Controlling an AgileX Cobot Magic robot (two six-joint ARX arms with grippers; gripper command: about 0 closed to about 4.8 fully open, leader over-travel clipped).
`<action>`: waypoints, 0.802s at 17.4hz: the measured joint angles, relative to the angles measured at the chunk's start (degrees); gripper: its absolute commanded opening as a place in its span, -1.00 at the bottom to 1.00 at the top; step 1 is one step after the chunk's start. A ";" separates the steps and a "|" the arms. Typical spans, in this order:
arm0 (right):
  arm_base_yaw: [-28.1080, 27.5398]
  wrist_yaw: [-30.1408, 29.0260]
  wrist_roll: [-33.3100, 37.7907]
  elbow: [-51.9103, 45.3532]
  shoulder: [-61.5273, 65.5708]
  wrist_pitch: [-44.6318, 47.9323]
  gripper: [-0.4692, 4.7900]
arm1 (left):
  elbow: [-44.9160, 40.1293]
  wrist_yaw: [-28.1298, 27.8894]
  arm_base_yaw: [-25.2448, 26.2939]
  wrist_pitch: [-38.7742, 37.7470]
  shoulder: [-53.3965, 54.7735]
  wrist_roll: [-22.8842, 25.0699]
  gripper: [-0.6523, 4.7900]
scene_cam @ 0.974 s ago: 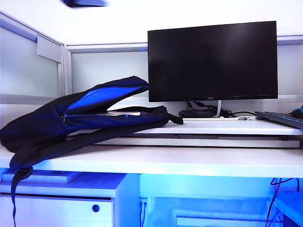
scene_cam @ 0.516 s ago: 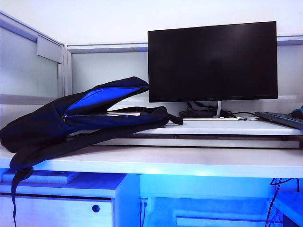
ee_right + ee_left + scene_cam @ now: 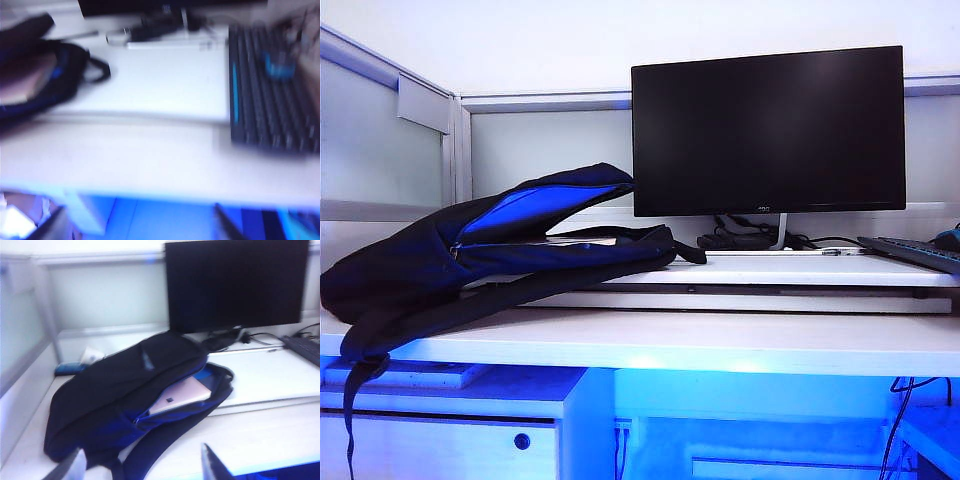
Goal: Pick up the book on the desk and put it into the open backpack.
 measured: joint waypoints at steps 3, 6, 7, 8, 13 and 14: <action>0.00 0.42 1.97 -7.39 -7.19 0.37 0.53 | -6.86 -3.85 0.00 0.28 -6.51 -2.36 0.35; 0.04 3.34 3.39 -12.70 -11.69 3.54 0.53 | -14.58 -5.27 0.00 1.68 -6.40 -7.15 0.28; 0.04 3.85 3.50 -14.38 -11.93 3.28 0.53 | -16.85 -5.35 0.00 3.80 -6.40 -8.46 0.24; 0.04 3.93 3.50 -15.69 -12.04 3.61 0.53 | -18.97 -5.38 0.00 6.73 -6.43 -9.05 0.23; 0.04 4.13 3.52 -22.34 -12.04 6.67 -0.37 | -26.27 -7.87 0.00 9.79 -6.43 -9.03 -0.48; 0.04 4.22 3.54 -23.12 -12.00 7.06 -0.60 | -27.67 -7.89 0.00 9.84 -6.43 -9.05 -0.61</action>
